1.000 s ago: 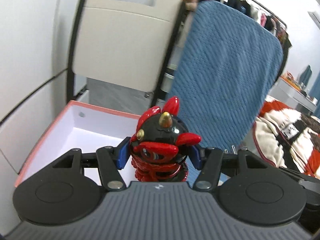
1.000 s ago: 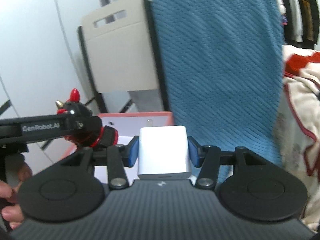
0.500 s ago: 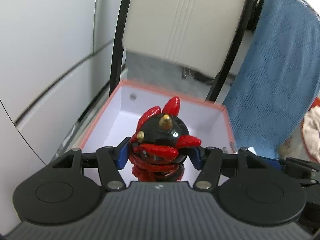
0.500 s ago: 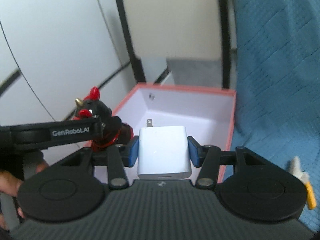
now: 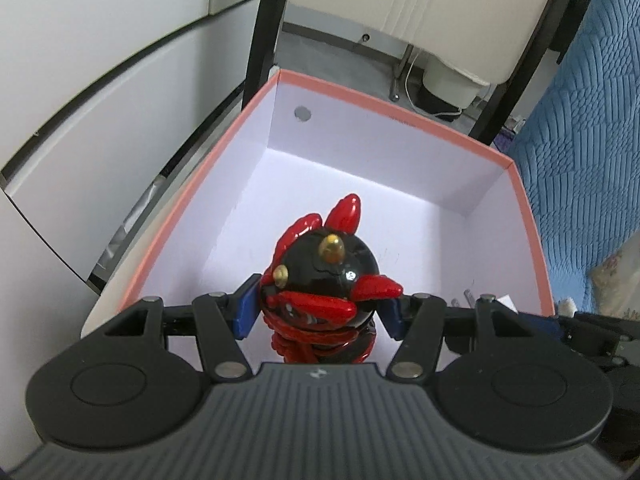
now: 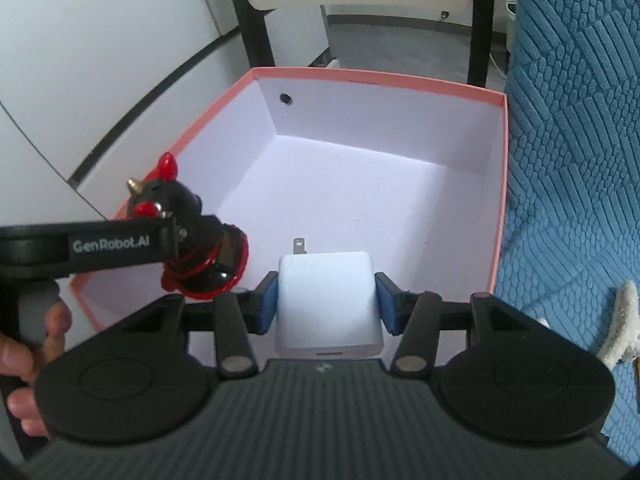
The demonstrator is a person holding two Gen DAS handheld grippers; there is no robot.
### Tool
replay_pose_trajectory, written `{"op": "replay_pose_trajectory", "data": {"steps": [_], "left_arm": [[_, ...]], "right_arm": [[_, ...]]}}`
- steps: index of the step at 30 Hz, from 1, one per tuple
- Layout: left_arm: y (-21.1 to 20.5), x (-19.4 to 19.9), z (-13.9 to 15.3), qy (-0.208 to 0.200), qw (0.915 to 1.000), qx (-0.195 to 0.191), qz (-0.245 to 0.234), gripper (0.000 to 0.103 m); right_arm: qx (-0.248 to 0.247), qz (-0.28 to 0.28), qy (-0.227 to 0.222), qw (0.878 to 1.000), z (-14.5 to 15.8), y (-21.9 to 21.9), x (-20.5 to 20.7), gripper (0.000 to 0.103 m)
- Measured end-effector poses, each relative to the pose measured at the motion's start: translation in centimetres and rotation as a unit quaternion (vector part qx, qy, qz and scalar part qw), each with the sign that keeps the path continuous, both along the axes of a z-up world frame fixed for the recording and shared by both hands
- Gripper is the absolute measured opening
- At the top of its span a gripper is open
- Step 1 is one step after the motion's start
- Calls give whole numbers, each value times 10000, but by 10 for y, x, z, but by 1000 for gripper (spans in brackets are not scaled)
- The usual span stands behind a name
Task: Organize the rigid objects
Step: 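Open both grippers to release the figurine and charger in the box, then move both tools back toward the remaining objects on the seat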
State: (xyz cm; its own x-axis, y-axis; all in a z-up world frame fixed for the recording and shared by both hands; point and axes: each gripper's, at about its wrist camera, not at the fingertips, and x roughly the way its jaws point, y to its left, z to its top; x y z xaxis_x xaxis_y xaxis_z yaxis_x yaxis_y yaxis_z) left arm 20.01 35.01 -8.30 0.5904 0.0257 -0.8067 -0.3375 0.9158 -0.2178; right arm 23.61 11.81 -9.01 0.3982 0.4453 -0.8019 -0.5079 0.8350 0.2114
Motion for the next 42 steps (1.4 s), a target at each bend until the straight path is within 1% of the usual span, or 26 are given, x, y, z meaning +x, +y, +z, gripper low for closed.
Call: {"op": "replay_pose_trajectory", "data": {"steps": [2,3,5,6,8,11,13,16,17,20,24,31,34,39,42], "left_arm": [[0,-1,-5,19,10000,-7,-2,65],[0,-2,-4,21,10000,52,11,67],[-3,-6,-4,-34,9997,239,14,71],[-5,-8,-1,-56,9996,275,1,74],[-7,-10,5,-152,9995,284,-1,75],[-11,-17,18,-333,9989,320,70,75],[-15,-25,30,-508,9982,319,101,75],[-25,-36,45,-752,9964,370,97,75],[-30,-39,50,-816,9958,402,64,75],[-45,-51,61,-996,9935,552,18,75],[-65,-61,71,-1167,9920,467,-66,75],[-111,-78,93,-1451,9872,596,-299,75],[-132,-86,98,-1540,9853,589,-446,75],[-170,-90,98,-1555,9843,527,-651,75],[-191,-96,98,-1542,9831,585,-799,75]], "right_arm": [[59,-10,34,10000,0,-3,0,54],[87,-14,43,10000,1,-4,0,54],[123,-31,29,9999,2,-6,0,57],[124,-44,-8,9999,4,-7,0,59],[159,-64,-96,9998,10,-12,-1,59],[351,-80,-203,9991,21,-21,-7,59],[431,-98,-369,9983,29,-29,-14,59],[425,-221,-723,9962,37,-46,-29,59],[489,-282,-747,9956,39,-52,-33,59],[696,-471,-846,9929,46,-74,-43,59],[722,-742,-1158,9879,59,-101,-55,59],[721,-977,-1608,9795,81,-145,-81,59],[734,-1094,-1647,9775,86,-167,-90,60],[660,-1235,-1742,9747,87,-197,-107,60],[649,-1378,-1782,9721,85,-217,-118,60]]}}
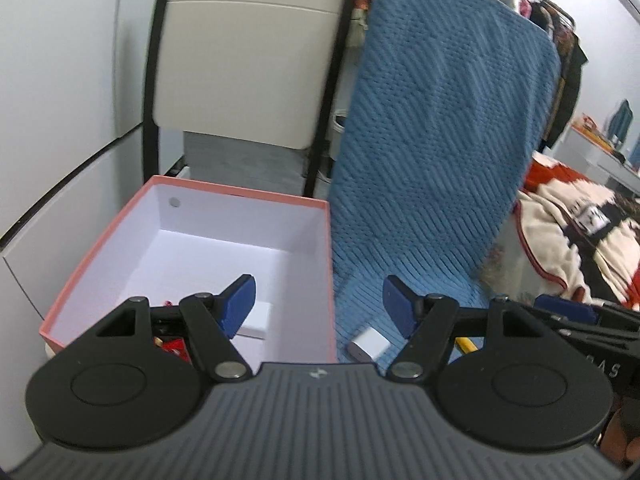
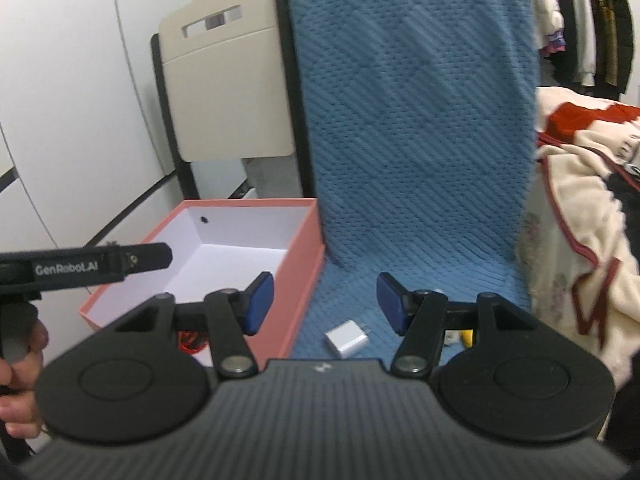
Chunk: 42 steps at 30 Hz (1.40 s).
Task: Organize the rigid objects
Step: 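Move both tools back toward the remaining objects on the seat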
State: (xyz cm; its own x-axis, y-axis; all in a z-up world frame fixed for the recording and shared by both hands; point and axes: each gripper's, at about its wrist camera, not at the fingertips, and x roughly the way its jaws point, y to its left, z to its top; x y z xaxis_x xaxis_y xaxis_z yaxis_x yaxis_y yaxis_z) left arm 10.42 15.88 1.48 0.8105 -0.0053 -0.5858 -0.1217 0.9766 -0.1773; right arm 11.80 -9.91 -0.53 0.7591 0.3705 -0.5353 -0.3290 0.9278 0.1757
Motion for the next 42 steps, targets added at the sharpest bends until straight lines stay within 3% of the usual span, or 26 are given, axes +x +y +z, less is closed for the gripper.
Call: {"op": "replay_pose_trajectory", "data": {"steps": [13,24,42], "left_arm": [[-88,-24,-19,41,9983,55,-576,75],[-127,-34,-37,183,9962,76,-849,75],[-146,45,-112,750,9934,174,-846,75]], "right_arm": [[-209,-506,121,9984,-22,-73,-47,60],[-187,-990,252,9946,-46,-117,-70,60],[-188,-1373,601,9885,-99,-120,-10,60]]}}
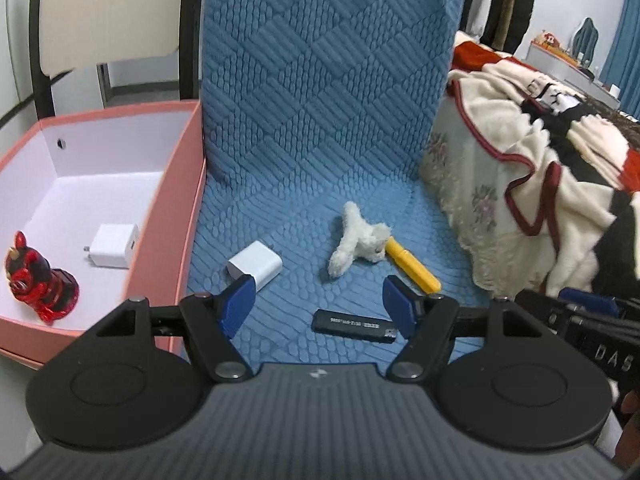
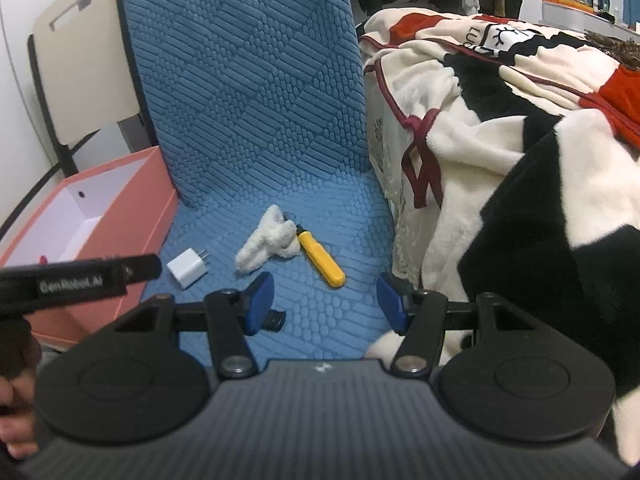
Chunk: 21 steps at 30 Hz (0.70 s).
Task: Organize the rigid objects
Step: 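Move both tools back toward the remaining objects on the seat, then grasp the second white charger with the left gripper while the right gripper grasps the yellow screwdriver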
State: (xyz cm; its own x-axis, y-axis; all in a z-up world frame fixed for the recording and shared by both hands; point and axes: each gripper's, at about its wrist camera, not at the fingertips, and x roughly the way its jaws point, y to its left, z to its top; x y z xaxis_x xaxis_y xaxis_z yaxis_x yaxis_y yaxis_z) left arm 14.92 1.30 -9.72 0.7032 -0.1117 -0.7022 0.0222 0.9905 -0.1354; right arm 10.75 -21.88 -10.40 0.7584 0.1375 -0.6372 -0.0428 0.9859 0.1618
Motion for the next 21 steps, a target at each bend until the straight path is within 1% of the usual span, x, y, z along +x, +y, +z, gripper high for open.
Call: {"op": "replay_pose_trajectory", "data": {"steps": [3,9,12,16,19,21], "left_arm": [[2,14,-11,110,9999,-49,38,75],[4,40,-27,144,9998,-7,99,75],[4,51,-35,180,9998,-45,117,75],[3,65,-47,257,9996,3,144,74],[3,74,-56,244,9997,-20,84,74],[3,80,-63,325,9994,-90,61,74]], "right_arm": [[58,-65,67,9999,-5,1,14,59],[121,-147,161,9997,-20,8,38,59],[139,-178,183,9996,-26,11,46,59],[164,-235,203,9994,-34,13,56,59],[158,-352,195,9991,-40,12,63,59],[229,-399,224,9987,-44,10,70,59]]}}
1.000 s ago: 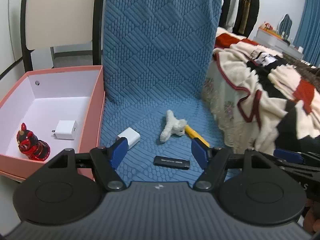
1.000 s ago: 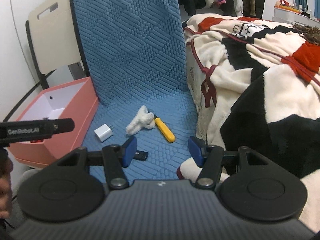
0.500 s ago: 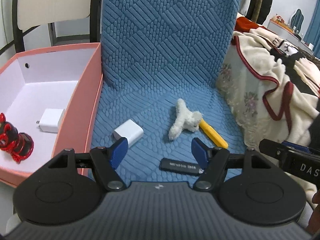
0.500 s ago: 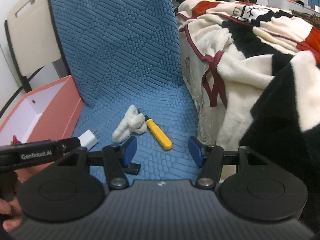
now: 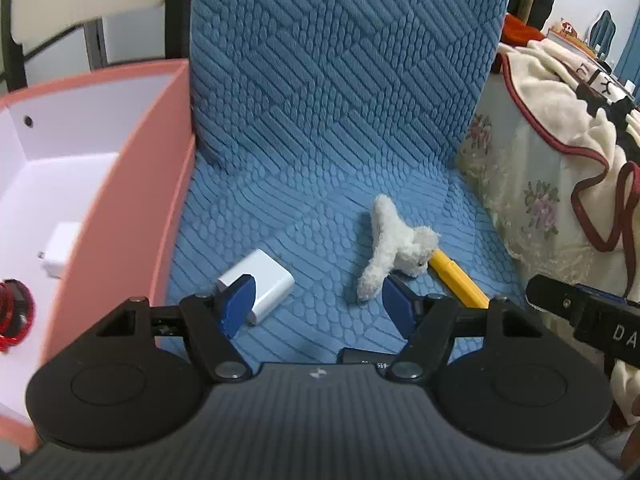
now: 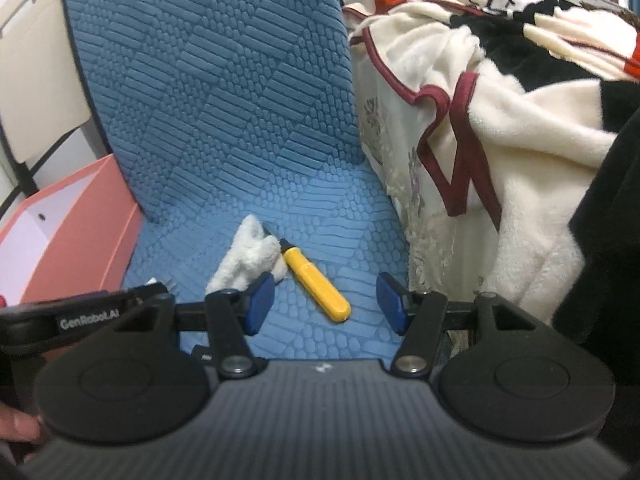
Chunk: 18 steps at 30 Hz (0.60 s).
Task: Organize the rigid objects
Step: 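Grasp the second white charger with the left gripper while the right gripper grasps the yellow screwdriver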
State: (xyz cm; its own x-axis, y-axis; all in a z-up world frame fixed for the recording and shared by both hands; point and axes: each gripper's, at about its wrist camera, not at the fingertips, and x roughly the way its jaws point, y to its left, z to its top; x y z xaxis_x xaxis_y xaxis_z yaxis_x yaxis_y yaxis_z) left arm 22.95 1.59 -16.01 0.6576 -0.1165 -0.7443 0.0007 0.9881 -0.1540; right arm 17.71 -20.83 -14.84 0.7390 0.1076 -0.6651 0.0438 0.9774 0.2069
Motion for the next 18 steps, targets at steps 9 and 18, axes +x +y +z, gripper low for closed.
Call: {"op": "replay_pose_trajectory", "data": {"steps": [9,18], "left_arm": [[1,27,-15,-14,9993,375,-30,74],[-5,32,-30,-172,9905,1331,-308,74]], "right_arm": [[172,47,446,9988,-33,7,38,54],[-95,200,809,9965,-58,21,73,48]]}}
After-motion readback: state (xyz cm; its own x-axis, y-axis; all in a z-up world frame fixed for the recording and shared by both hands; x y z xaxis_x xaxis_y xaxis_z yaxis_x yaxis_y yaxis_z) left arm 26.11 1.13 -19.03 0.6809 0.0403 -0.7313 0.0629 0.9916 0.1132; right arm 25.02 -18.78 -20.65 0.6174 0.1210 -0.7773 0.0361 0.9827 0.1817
